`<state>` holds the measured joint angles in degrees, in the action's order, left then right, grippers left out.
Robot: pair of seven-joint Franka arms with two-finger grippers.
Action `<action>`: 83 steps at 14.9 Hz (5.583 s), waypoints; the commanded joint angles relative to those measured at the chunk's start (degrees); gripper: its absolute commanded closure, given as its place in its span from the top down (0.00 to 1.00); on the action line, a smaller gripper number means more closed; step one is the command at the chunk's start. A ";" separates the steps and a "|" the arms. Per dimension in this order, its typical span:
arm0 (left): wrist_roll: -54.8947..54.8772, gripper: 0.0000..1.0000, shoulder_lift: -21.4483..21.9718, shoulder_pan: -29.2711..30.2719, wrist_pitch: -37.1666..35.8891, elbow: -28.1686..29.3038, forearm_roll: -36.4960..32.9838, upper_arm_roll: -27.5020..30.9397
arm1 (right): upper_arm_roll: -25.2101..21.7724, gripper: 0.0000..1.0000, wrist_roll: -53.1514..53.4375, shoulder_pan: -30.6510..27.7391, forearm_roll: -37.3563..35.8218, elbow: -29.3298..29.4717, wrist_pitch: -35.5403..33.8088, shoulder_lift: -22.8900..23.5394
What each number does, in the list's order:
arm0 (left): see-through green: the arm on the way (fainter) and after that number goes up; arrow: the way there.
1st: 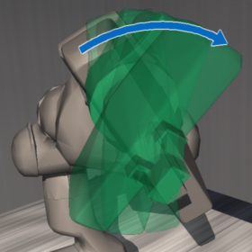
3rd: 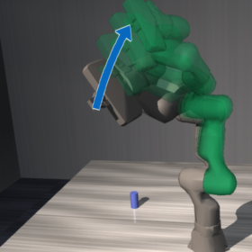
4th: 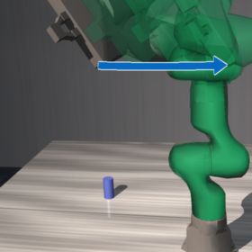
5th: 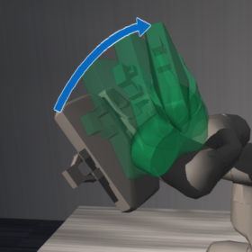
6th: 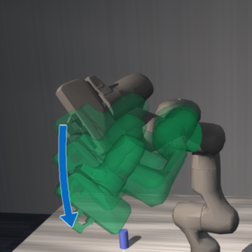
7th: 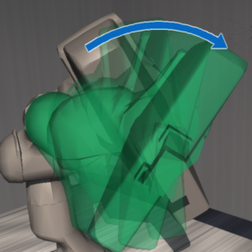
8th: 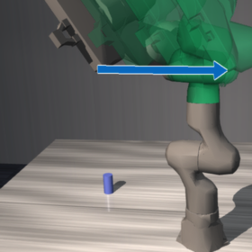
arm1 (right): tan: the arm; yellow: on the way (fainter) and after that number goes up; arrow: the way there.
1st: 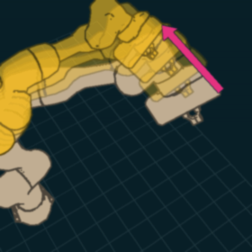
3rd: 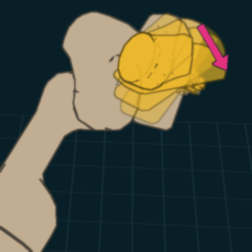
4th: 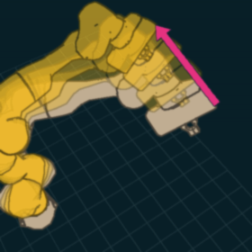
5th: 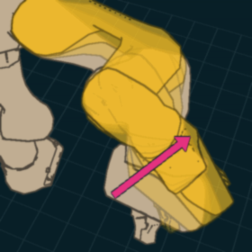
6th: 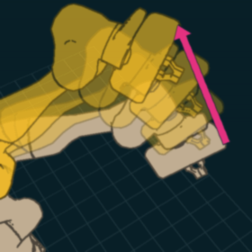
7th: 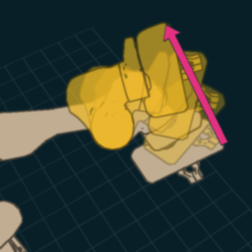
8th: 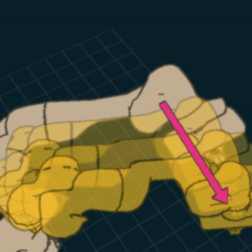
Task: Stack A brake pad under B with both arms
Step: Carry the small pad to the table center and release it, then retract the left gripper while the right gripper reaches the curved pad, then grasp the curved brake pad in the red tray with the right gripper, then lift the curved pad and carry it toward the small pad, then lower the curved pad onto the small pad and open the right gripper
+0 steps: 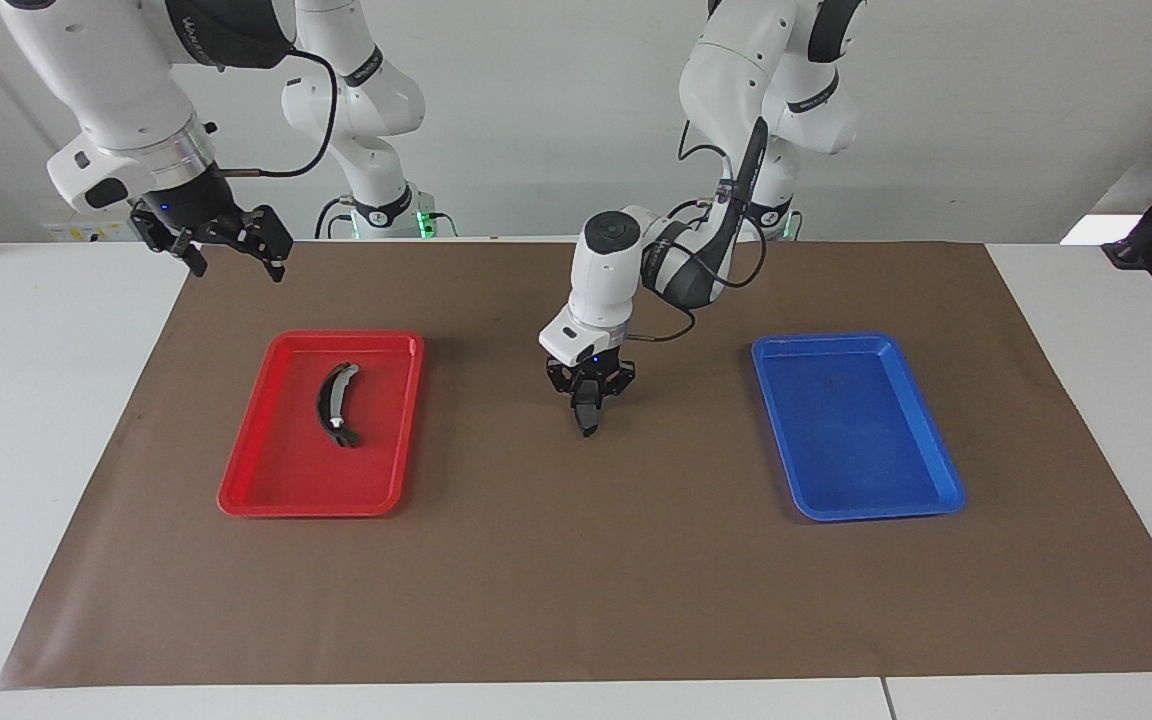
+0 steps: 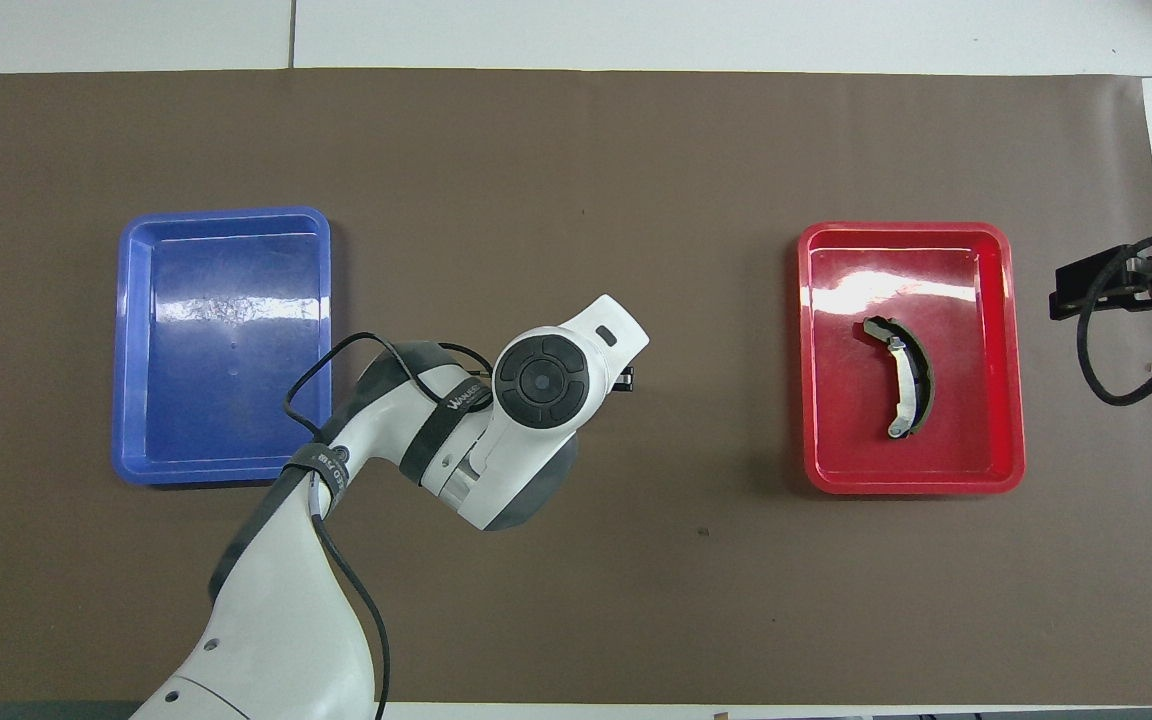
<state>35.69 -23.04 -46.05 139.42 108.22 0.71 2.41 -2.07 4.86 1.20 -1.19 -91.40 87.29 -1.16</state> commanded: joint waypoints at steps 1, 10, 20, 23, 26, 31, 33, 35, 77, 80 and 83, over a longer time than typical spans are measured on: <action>-0.18 1.00 0.18 -0.88 0.24 -0.56 -0.36 1.02 | 0.05 1.00 -1.17 -0.41 0.31 -1.15 -0.01 -1.03; -13.77 1.00 17.57 14.38 -16.52 7.18 -0.36 1.37 | 0.05 1.00 -1.08 -0.14 0.31 -2.02 0.69 -1.47; -40.93 1.00 27.25 40.84 -34.11 3.33 -0.36 1.72 | -0.12 1.00 -12.65 -1.11 2.76 -31.01 31.50 -3.15; -46.49 1.00 24.54 45.34 -43.94 -8.69 -0.62 1.81 | -0.12 1.00 -17.60 -2.87 2.77 -40.05 45.73 -1.22; -46.67 1.00 22.34 45.43 -47.92 -15.31 -0.62 1.81 | -0.12 1.00 -17.78 -2.78 2.77 -43.25 51.66 1.42; -44.84 1.00 23.47 44.47 -47.85 -13.84 -0.62 1.64 | -0.04 1.00 -17.87 -2.08 2.86 -43.25 54.29 4.41; -44.39 1.00 24.79 44.38 -47.58 -11.29 -0.62 1.55 | 0.05 1.00 -17.87 -1.73 2.86 -43.16 55.00 5.99; -44.39 1.00 25.06 44.38 -47.40 -11.02 -0.62 1.46 | 0.23 1.00 -17.78 -0.59 2.86 -43.16 58.07 8.01; -44.39 1.00 25.06 44.91 -47.05 -11.19 -0.62 1.37 | 0.40 0.00 25.02 31.84 5.93 -10.46 42.00 24.98; -44.39 1.00 25.06 44.91 -47.05 -11.19 -0.62 1.37 | 0.32 0.00 25.02 32.29 6.20 -11.08 42.61 25.07; -44.39 1.00 25.06 44.91 -47.05 -11.19 -0.62 1.37 | 0.40 0.00 24.94 32.90 6.28 -11.34 42.88 25.07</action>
<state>-9.33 0.85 -1.13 92.41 95.88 0.67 3.76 -1.50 29.77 33.67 3.71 -102.87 129.42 23.89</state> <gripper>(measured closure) 0.000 0.581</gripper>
